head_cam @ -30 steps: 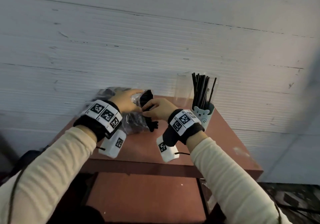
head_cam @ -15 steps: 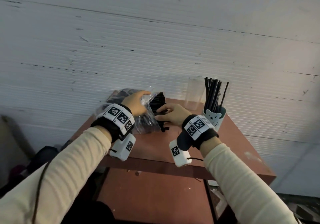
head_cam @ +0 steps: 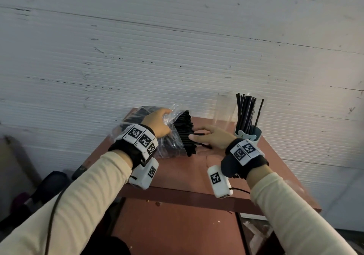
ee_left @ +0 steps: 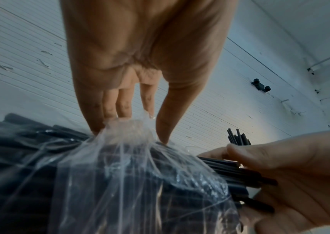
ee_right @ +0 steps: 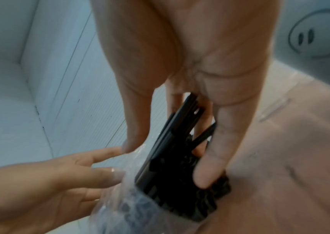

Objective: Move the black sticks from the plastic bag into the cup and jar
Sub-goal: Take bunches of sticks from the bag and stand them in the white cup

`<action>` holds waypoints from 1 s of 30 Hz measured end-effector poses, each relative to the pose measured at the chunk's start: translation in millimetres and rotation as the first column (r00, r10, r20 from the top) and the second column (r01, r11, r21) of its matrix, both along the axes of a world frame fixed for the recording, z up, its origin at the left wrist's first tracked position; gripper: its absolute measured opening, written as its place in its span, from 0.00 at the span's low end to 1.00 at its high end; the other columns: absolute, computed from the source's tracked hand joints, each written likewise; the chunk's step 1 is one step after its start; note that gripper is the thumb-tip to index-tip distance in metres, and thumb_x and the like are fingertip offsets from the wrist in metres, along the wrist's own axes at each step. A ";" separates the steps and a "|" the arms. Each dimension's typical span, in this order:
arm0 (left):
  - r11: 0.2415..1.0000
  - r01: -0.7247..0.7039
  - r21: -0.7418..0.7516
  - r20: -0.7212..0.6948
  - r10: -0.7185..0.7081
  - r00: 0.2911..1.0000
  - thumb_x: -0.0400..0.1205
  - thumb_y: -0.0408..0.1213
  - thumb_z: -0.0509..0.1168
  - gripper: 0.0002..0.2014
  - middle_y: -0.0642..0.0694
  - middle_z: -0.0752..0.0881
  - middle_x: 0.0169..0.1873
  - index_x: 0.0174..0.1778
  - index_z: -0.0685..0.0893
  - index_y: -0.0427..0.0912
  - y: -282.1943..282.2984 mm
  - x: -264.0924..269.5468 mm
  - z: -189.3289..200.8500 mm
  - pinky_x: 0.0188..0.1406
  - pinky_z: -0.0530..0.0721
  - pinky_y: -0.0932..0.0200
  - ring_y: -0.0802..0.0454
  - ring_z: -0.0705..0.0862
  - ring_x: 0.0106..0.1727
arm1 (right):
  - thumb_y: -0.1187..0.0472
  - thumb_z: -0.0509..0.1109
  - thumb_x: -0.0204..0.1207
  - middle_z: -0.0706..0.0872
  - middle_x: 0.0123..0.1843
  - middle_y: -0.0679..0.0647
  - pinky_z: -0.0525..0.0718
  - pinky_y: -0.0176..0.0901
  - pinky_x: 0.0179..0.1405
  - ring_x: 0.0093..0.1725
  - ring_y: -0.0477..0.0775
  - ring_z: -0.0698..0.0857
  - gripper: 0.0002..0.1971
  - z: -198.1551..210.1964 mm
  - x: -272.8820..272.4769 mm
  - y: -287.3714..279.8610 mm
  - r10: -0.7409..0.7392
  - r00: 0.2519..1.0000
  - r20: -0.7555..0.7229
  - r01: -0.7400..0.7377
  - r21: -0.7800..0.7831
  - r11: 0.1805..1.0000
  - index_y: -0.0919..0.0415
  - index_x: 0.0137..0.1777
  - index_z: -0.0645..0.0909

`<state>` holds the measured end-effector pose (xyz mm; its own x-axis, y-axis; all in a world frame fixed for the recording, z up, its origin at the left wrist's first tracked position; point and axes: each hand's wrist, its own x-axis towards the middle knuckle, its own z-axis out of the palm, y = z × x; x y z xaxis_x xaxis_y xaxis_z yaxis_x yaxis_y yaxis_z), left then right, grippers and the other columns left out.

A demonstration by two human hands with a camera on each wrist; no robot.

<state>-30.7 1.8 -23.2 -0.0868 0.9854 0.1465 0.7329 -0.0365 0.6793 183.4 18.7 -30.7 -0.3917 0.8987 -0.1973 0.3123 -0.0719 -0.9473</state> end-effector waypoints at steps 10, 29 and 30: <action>0.999 -0.041 -0.002 -0.030 0.041 0.999 0.75 0.31 0.75 0.37 0.45 0.73 0.76 0.79 0.69 0.50 -1.8 2.3 2.0 0.56 0.78 0.61 0.48 0.79 0.68 | 0.74 0.75 0.72 0.86 0.57 0.68 0.90 0.42 0.46 0.48 0.59 0.88 0.17 -10.3 -9.5 9.0 0.046 0.995 -0.089 -0.032 0.144 0.989 0.68 0.61 0.83; 0.999 -0.052 0.002 -0.099 0.052 0.994 0.77 0.31 0.73 0.35 0.43 0.73 0.75 0.79 0.68 0.51 -2.8 6.4 8.9 0.50 0.74 0.64 0.49 0.81 0.59 | 0.65 0.73 0.77 0.90 0.51 0.57 0.86 0.37 0.46 0.45 0.50 0.87 0.11 -2.4 1.3 12.8 0.001 0.995 0.103 -0.046 0.432 0.901 0.59 0.59 0.86; 0.999 -0.050 0.003 -0.098 0.050 0.994 0.76 0.31 0.73 0.35 0.43 0.73 0.75 0.79 0.68 0.51 -2.9 6.8 8.8 0.50 0.74 0.63 0.50 0.80 0.58 | 0.66 0.73 0.77 0.90 0.50 0.58 0.86 0.38 0.47 0.45 0.50 0.87 0.10 -2.2 6.9 13.2 -0.001 0.997 0.079 -0.033 0.425 0.905 0.59 0.57 0.86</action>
